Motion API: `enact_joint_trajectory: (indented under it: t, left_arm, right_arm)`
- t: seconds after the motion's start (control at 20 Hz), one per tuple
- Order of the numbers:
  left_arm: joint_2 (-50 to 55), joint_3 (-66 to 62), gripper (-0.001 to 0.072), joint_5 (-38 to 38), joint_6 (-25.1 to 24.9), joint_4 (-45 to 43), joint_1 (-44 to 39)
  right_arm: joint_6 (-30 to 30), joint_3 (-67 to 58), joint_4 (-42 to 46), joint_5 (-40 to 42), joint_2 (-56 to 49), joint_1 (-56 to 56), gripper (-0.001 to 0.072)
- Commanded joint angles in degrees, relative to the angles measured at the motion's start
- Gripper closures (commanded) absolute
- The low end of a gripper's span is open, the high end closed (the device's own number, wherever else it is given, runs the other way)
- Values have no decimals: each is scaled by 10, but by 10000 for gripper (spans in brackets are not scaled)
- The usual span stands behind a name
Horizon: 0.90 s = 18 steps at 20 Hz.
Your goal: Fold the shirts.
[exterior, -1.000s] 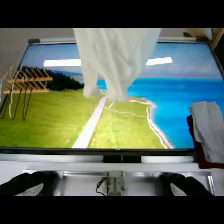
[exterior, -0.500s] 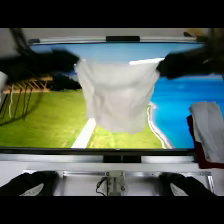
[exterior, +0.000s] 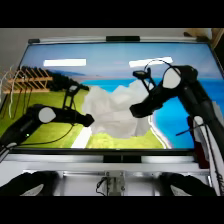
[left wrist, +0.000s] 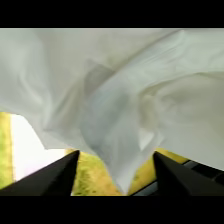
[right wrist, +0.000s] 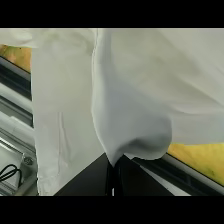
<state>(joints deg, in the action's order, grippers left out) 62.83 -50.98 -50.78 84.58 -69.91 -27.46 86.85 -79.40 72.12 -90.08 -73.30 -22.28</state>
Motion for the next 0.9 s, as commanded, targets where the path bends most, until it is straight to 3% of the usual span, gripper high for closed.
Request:
enact_joint_trajectory:
  t: [0.0, 0.15, 0.25, 0.35, 0.45, 0.85]
  left_arm:
    - [0, -42, -13, -74, -111, -91, 57]
    - [20, -91, -13, -80, -161, -48, 78]
    - [52, -103, -13, -83, -198, 22, 63]
    - [94, -103, -13, -98, -240, 37, 31]
    - [136, -103, 108, -102, -253, 22, 4]
    - [202, -103, 98, -16, -269, 22, -16]
  right_arm:
    - [7, 10, -13, 1, -7, -12, 647]
    - [13, 10, -13, 15, -7, -12, 647]
    - [24, 10, -13, 25, -7, -12, 647]
    - [32, 10, -14, 27, -7, -12, 647]
    - [34, 10, -13, 27, -7, -12, 647]
    - [36, 10, -13, 28, -7, -12, 647]
